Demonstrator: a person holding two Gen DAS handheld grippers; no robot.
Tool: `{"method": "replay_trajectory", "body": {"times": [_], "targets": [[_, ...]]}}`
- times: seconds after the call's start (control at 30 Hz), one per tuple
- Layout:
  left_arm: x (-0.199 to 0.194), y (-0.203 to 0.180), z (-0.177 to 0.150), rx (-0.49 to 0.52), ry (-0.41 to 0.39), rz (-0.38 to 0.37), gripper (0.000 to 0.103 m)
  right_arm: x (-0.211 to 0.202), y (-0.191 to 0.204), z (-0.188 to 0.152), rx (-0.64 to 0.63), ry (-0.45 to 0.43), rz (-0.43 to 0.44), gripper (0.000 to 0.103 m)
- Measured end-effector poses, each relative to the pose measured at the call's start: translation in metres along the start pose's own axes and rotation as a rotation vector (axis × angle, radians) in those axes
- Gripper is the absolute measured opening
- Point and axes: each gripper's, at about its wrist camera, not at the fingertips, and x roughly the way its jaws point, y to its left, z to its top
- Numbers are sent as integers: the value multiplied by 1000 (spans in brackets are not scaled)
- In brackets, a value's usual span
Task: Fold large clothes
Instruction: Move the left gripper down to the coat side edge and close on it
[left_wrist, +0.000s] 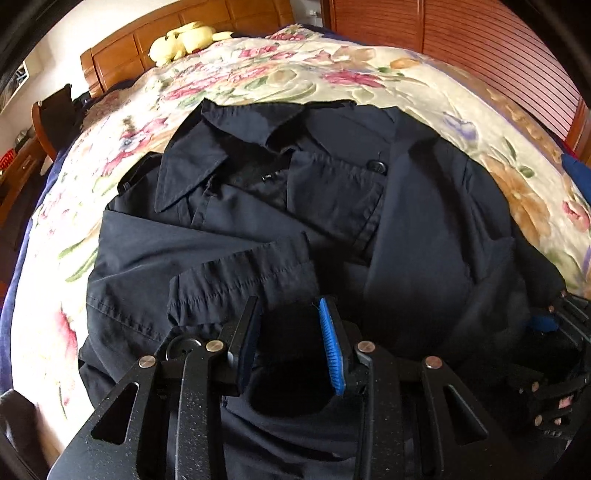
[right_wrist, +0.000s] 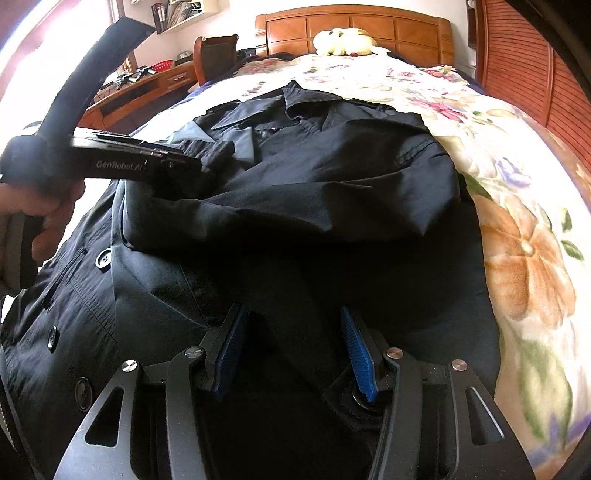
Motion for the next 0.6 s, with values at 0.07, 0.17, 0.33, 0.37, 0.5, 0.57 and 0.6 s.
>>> {"method": "replay_trajectory", "body": {"times": [0.07, 0.17, 0.33, 0.37, 0.5, 0.57, 0.6], "targets": [[-9, 1, -5, 7, -20, -2, 7, 0, 0, 1, 2, -1, 2, 54], [-30, 2, -16, 33, -61, 6, 1, 0, 0, 1, 3, -2, 3, 54], [-62, 1, -33, 62, -119, 16, 0, 0, 1, 1, -1, -5, -5, 54], [-65, 2, -31, 61, -129, 12, 0, -1, 3, 1, -5, -8, -12, 54], [-70, -2, -17, 70, -133, 7, 12, -2, 5, 0, -10, -14, -19, 54], [-65, -6, -7, 84, -116, 7, 26, -2, 4, 0, -7, -15, -17, 54], [-59, -9, 0, 88, -100, 17, 29, -2, 4, 0, -6, -15, -16, 54]]}}
